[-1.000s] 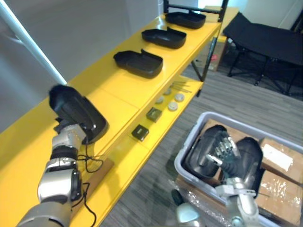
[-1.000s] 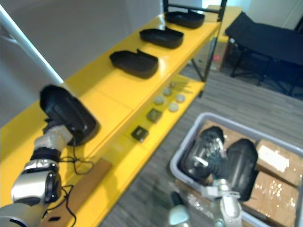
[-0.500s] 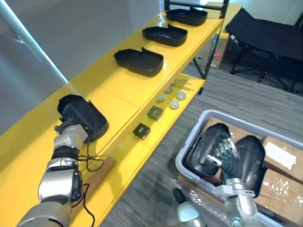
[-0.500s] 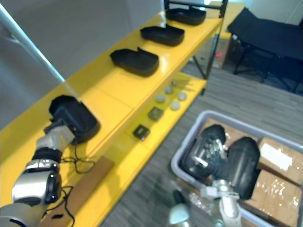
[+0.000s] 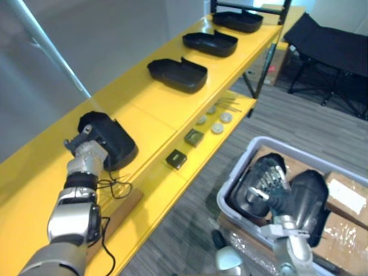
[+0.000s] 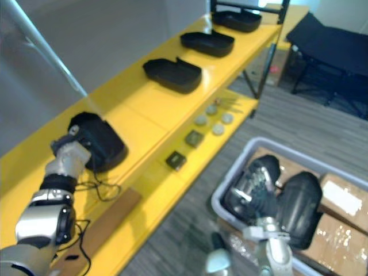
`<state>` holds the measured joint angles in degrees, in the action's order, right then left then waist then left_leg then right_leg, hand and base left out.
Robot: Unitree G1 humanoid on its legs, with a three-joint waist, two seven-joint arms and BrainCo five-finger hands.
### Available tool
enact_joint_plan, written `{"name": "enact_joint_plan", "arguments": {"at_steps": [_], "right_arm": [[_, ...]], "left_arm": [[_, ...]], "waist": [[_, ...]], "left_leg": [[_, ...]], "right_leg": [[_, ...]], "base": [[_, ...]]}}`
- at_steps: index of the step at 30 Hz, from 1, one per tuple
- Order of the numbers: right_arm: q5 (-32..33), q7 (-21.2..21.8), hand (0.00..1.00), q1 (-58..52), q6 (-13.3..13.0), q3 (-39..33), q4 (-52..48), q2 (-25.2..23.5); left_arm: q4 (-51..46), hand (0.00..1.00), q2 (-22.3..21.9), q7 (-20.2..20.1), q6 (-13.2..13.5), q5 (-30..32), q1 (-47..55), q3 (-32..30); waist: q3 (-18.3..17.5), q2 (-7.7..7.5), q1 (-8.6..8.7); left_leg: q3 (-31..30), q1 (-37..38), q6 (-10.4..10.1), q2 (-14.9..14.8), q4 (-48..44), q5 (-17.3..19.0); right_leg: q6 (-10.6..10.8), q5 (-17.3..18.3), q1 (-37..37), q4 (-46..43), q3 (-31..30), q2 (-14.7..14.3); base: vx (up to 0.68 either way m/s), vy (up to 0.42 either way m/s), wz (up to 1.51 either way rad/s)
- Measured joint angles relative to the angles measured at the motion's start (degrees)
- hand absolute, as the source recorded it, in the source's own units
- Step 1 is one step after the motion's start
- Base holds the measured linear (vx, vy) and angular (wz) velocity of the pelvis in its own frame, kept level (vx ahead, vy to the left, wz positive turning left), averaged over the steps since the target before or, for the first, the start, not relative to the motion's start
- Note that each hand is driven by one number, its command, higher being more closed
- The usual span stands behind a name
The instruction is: Walk over and take plastic housings, then place them on the shelf
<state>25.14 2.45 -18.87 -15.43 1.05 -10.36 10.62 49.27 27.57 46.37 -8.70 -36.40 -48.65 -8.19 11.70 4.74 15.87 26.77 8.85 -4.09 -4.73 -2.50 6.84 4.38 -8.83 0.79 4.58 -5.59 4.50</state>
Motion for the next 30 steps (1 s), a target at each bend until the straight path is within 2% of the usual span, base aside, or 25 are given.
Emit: {"name": "enact_joint_plan", "arguments": {"at_steps": [1,2,4,6,8,10,12,13,15,16,18,19,21,22,23,24,26,27,29,30], "right_arm": [[0.48,0.00,0.00,0.27,-0.51,0.22,0.00,0.02],[1.34,-0.02,0.00,0.25,-1.06,0.18,0.06,0.03],[1.64,-0.05,0.00,1.04,-2.03,0.23,0.12,0.17],[1.77,-0.28,0.00,2.45,-3.24,0.07,0.17,0.38],[1.87,-1.34,0.00,4.63,-4.85,-0.37,0.26,0.80],[1.94,-1.44,0.00,6.58,-5.49,-0.90,0.26,0.98],[0.52,-2.26,0.00,9.52,-7.37,-1.18,0.04,1.45],[0.05,-2.35,0.00,9.98,-7.38,-1.17,-0.04,1.46],[-1.46,-2.47,0.00,10.77,-7.33,-0.89,-0.51,1.74],[-1.62,-2.46,0.00,10.77,-7.33,-0.77,-0.64,1.82],[-1.68,-2.35,0.00,11.49,-7.05,-0.53,-1.50,1.98],[-1.63,-2.19,0.00,11.84,-6.69,-0.44,-2.06,1.99],[-1.06,-0.12,0.00,12.96,-5.70,0.36,-3.36,1.97],[-1.05,0.57,0.00,13.00,-5.24,0.61,-3.61,1.96],[-1.02,1.50,0.00,13.16,-4.20,1.52,-4.30,1.87],[-1.04,1.89,0.00,13.25,-3.90,2.34,-4.57,1.72],[-1.16,2.86,0.00,14.36,-2.84,5.99,-4.70,0.38],[-1.19,2.83,0.00,14.68,-2.70,7.02,-4.68,0.06],[-1.47,2.57,0.00,15.71,-2.42,10.54,-4.35,-0.91],[-1.56,2.52,0.00,16.04,-2.44,11.22,-4.09,-0.99]], "left_arm": [[-1.50,0.00,1.27,-1.55,0.92,4.68,-0.83,0.65],[-3.35,0.00,2.97,-3.55,1.09,6.73,-2.09,2.35],[-5.99,0.00,6.17,-6.87,1.89,8.09,-3.85,4.61],[-8.22,0.00,8.00,-10.33,3.20,8.04,-4.90,5.21],[-10.08,0.00,8.12,-15.81,5.60,7.02,-4.99,6.29],[-11.16,0.00,8.08,-17.94,6.37,6.33,-4.45,6.83],[-18.93,0.00,7.82,-19.76,8.33,4.84,0.58,6.28],[-21.91,0.00,7.82,-20.28,8.96,4.84,2.47,5.54],[-33.46,0.00,6.57,-20.25,11.84,4.98,10.84,0.86],[-36.25,0.00,5.79,-20.28,12.63,5.16,13.48,-0.78],[-48.30,0.00,1.60,-20.18,15.55,6.75,25.85,-6.35],[-51.08,0.00,0.23,-20.25,16.60,8.62,29.17,-7.38],[-63.10,0.00,-7.24,-20.15,18.35,16.88,43.35,-8.83],[-65.35,0.00,-9.22,-19.92,18.62,18.97,46.70,-8.61],[-68.53,0.00,-13.01,-19.08,19.07,23.79,53.31,-8.49],[-69.32,0.00,-14.64,-18.23,19.16,25.72,56.00,-8.46],[-69.63,0.00,-19.76,-13.47,19.12,30.94,63.95,-8.31],[-69.58,0.00,-20.71,-12.43,19.09,31.87,65.40,-8.30],[-67.44,0.00,-24.04,-6.60,19.42,33.20,69.53,-7.81],[-65.83,0.00,-24.81,-5.15,19.71,33.70,69.91,-7.92]], "waist": [[-0.05,-0.10,-0.20],[-0.11,-0.23,-0.68],[-0.33,-0.58,-1.62],[-1.03,-0.95,-1.86],[-2.18,-1.58,-2.95],[-2.47,-1.95,-3.26],[-2.55,-2.01,-4.20],[-2.58,-2.01,-4.48],[-3.65,-1.69,-6.10],[-4.23,-1.50,-6.36],[-6.23,-1.12,-8.52],[-6.41,-1.16,-9.33],[-7.11,-1.85,-11.90],[-7.31,-2.22,-12.30],[-7.86,-2.85,-13.81],[-8.00,-3.14,-14.35],[-8.52,-4.12,-16.28],[-8.58,-4.28,-16.70],[-8.84,-4.37,-17.43],[-8.95,-4.22,-17.74]], "left_leg": [[-0.79,-0.15,0.01,0.08,0.02,-0.13],[-1.43,-0.09,0.04,0.09,0.06,-0.25],[-1.78,-0.11,0.09,0.10,0.17,-0.36],[-2.81,-0.56,0.23,0.34,0.47,-0.91],[-4.07,-0.79,0.27,0.52,1.02,-1.60],[-4.78,-0.62,0.37,0.62,1.50,-2.10],[-5.86,0.07,0.47,0.90,2.42,-2.90],[-6.01,0.08,0.49,0.89,2.43,-2.98],[-7.45,-0.18,0.63,0.96,2.93,-3.63],[-7.93,-0.33,0.63,1.01,3.31,-3.92],[-9.46,-0.76,0.68,1.20,4.22,-4.83],[-9.90,-0.72,0.69,1.21,4.18,-4.89],[-12.26,-0.78,0.80,1.38,4.14,-5.26],[-12.59,-0.77,0.80,1.42,4.16,-5.33],[-13.86,-0.86,0.69,1.52,4.19,-5.42],[-14.37,-0.86,0.70,1.52,4.29,-5.38],[-15.22,-0.98,0.55,1.82,5.60,-5.46],[-15.24,-0.96,0.50,1.85,6.19,-5.49],[-15.35,-2.10,0.40,1.71,7.40,-5.57],[-15.36,-2.56,0.40,1.55,7.40,-5.57]], "right_leg": [[-0.02,0.02,-0.25,0.00,0.64,0.18],[-0.03,0.14,-0.74,0.01,1.21,0.29],[-0.05,0.17,-0.95,0.01,1.67,0.39],[-0.06,0.19,-0.96,0.02,2.72,0.67],[-0.07,0.19,-1.11,0.03,3.99,0.87],[-0.08,0.19,-1.52,0.04,4.68,1.00],[-0.13,0.23,-2.47,0.05,6.11,1.17],[-0.13,0.23,-2.65,0.05,6.48,1.19],[-0.12,0.35,-2.84,0.06,7.90,1.34],[-0.16,0.43,-2.86,0.06,8.59,1.36],[-0.03,0.61,-3.02,0.07,10.51,1.34],[-0.03,0.61,-3.13,0.08,10.61,1.37],[0.22,1.00,-4.55,0.40,13.30,1.81],[0.30,1.26,-4.87,0.60,13.77,1.91],[0.17,1.87,-5.27,0.61,15.08,2.09],[0.27,2.25,-5.64,0.61,15.84,2.18],[0.47,3.08,-6.00,0.62,17.67,2.54],[0.57,3.15,-5.83,0.62,17.96,2.60],[2.30,4.80,-4.98,0.61,18.41,2.62],[2.82,5.26,-4.72,0.61,18.43,2.55]], "base": [[-0.06,-0.026,0.27],[-0.05,-0.026,0.25],[-0.05,-0.027,0.18],[-0.05,-0.030,0.25],[-0.04,-0.029,0.27],[-0.04,-0.026,0.25],[-0.06,-0.031,0.22],[-0.06,-0.032,0.23],[-0.06,-0.042,0.27],[-0.06,-0.057,0.41],[-0.03,-0.046,0.40],[-0.03,-0.018,0.31],[-0.05,-0.003,0.47],[-0.07,-0.003,0.55],[-0.06,-0.005,0.42],[-0.07,-0.014,0.53],[-0.06,-0.009,0.43],[-0.06,-0.001,0.26],[-0.05,0.000,0.18],[-0.02,0.005,0.07]]}}
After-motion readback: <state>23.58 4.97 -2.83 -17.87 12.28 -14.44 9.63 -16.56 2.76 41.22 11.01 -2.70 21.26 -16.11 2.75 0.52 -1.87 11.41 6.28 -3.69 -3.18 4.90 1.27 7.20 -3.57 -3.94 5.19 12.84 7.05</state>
